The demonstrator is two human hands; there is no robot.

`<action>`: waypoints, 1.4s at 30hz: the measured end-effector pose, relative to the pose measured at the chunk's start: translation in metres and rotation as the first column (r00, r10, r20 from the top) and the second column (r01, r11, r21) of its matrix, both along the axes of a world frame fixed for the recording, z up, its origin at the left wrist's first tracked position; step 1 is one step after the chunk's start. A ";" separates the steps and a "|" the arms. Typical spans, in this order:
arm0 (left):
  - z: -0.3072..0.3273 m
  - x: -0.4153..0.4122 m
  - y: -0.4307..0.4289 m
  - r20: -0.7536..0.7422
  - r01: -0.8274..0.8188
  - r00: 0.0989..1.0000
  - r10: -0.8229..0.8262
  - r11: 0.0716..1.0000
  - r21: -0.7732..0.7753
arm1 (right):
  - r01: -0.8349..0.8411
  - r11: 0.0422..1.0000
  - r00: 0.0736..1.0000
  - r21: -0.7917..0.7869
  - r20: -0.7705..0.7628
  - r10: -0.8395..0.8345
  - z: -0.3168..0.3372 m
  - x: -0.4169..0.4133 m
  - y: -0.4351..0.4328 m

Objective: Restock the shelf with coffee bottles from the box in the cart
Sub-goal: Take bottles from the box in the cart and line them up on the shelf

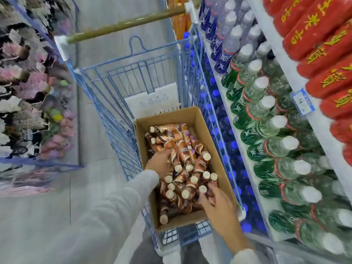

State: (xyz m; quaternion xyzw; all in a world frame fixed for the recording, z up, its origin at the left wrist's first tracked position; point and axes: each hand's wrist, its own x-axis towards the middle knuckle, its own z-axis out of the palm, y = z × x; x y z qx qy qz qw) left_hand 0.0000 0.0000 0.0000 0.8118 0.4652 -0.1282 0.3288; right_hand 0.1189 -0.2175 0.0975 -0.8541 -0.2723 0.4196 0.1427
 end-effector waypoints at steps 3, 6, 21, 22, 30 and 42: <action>-0.026 0.016 0.023 -0.085 0.208 0.974 -0.209 0.978 -0.017 | 0.022 0.999 0.999 -0.031 -0.031 -0.023 -0.018 -0.002 0.006; -0.062 0.028 0.037 -0.144 0.412 0.902 -0.407 0.911 0.006 | 0.018 0.996 0.998 -0.085 -0.065 -0.024 -0.031 -0.006 0.009; -0.061 0.009 0.036 0.184 -0.016 0.982 0.040 0.991 -0.131 | -0.027 0.998 0.997 -0.054 -0.068 0.024 -0.026 0.010 0.048; -0.050 0.004 0.034 0.236 -0.172 0.944 0.230 0.955 -0.242 | -0.050 0.998 0.997 -0.032 -0.063 0.048 -0.025 0.012 0.056; 0.049 -0.060 -0.011 0.196 -0.623 0.372 0.907 0.401 -0.671 | -0.308 0.949 0.951 0.068 0.032 0.307 -0.087 0.012 0.173; 0.070 -0.100 -0.019 0.078 -0.642 0.112 0.991 0.132 -0.755 | -0.568 0.818 0.791 -0.092 0.215 0.573 -0.222 0.027 0.278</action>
